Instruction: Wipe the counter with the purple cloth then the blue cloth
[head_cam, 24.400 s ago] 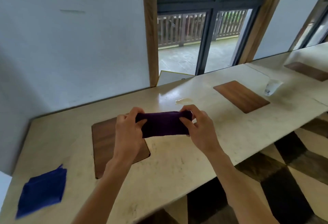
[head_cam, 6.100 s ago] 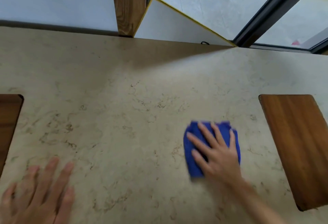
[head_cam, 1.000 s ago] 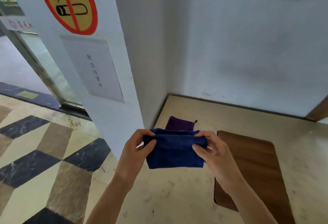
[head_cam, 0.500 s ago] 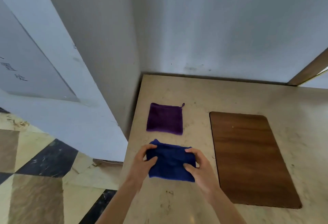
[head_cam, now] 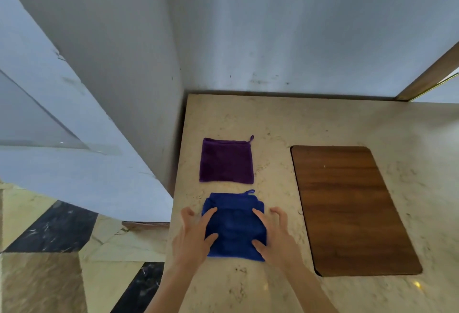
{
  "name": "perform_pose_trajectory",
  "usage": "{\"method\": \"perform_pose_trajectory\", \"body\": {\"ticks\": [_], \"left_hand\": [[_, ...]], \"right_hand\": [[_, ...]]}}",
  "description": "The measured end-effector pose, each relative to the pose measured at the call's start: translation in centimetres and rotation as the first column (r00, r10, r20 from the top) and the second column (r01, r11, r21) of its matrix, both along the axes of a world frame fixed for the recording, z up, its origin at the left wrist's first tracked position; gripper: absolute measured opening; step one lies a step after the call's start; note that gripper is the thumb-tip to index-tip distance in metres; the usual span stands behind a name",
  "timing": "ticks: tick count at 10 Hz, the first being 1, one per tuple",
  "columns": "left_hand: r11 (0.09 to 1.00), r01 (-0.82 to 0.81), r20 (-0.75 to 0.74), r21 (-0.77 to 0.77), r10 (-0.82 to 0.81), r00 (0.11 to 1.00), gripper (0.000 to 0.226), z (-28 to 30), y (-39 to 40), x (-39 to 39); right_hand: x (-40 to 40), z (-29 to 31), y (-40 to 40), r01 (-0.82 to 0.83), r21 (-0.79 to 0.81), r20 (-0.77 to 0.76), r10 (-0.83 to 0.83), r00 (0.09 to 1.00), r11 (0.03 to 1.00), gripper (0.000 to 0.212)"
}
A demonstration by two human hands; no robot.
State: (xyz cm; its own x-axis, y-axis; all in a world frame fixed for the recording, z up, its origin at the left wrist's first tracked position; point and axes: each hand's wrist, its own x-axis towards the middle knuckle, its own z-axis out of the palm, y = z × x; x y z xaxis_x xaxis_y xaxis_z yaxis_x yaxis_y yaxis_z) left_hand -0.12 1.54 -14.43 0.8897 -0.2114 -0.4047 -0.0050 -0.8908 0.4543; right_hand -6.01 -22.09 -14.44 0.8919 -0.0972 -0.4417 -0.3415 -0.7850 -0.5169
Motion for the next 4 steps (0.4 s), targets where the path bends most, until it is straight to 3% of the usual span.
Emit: {"method": "perform_pose_trajectory", "body": {"ticks": [1,2,3,4], "left_hand": [[0.997,-0.001,0.031,0.071,-0.001,1.0,0.069,-0.1,0.8,-0.2],[0.995,0.023,0.033,0.095,-0.027,0.999,0.073,-0.1,1.0,0.0],[0.998,0.036,-0.058,0.053,-0.033,0.998,0.076,0.8,0.9,0.2],[1.0,0.02,-0.095,0.016,-0.018,0.995,0.072,2.5,1.4,0.8]], "right_hand": [[-0.1,-0.2,-0.7,-0.057,-0.141,-0.045,0.051,0.998,0.988,0.082],[0.6,-0.4,-1.1,-0.089,-0.144,-0.086,0.077,0.993,0.985,0.087],[1.1,0.4,-1.2,-0.076,-0.034,-0.103,0.073,0.992,0.997,0.091],[1.1,2.3,-1.2,0.095,0.159,-0.064,-0.085,0.994,0.983,0.076]]}}
